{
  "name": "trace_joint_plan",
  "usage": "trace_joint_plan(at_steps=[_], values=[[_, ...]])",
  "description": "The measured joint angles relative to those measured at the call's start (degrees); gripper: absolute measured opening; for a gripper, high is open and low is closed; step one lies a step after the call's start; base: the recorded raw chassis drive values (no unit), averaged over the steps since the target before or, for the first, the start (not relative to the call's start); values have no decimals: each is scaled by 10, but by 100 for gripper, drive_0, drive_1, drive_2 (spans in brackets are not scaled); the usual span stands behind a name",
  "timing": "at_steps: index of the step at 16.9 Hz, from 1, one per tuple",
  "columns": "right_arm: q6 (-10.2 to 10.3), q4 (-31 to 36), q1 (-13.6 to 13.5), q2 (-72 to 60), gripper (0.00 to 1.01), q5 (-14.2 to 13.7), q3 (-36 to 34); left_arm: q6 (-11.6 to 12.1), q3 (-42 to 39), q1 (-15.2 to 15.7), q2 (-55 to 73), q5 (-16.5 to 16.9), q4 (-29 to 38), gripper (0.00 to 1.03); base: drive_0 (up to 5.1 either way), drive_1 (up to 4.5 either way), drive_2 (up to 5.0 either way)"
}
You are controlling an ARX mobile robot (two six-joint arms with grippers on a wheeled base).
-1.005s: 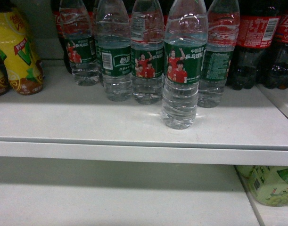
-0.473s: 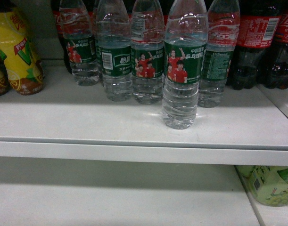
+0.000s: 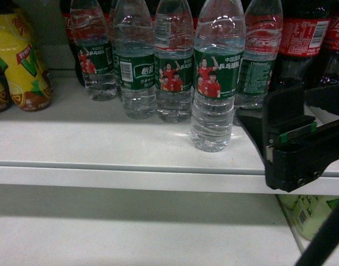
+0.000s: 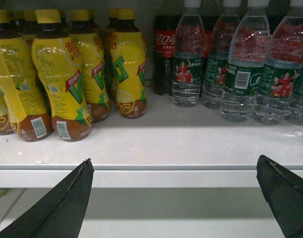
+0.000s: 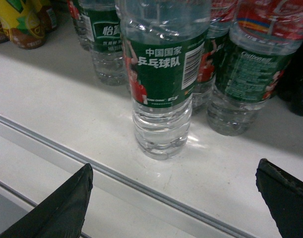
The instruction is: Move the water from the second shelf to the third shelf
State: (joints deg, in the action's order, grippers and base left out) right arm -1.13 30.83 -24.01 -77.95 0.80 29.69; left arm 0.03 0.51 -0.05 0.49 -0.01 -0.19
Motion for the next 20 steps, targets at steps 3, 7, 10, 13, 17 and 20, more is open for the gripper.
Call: trace_joint_plan(at_steps=[3, 7, 10, 13, 17, 20], values=[[24, 2, -24, -45, 98, 1, 32, 0, 0, 0, 0, 0, 0, 98, 0, 0, 0], [66, -4, -34, -88, 98, 4, 83, 0, 0, 0, 0, 0, 0, 98, 0, 0, 0], [97, -14, -37, -125, 98, -7, 123, 0, 0, 0, 0, 0, 0, 98, 0, 0, 0], [113, -11, -37, -156, 98, -17, 156, 0, 0, 0, 0, 0, 0, 98, 0, 0, 0], [128, -9, -37, -200, 98, -39, 195, 0, 0, 0, 0, 0, 0, 98, 0, 0, 0], [132, -4, -37, -219, 98, -63, 215, 0, 0, 0, 0, 0, 0, 98, 0, 0, 0]])
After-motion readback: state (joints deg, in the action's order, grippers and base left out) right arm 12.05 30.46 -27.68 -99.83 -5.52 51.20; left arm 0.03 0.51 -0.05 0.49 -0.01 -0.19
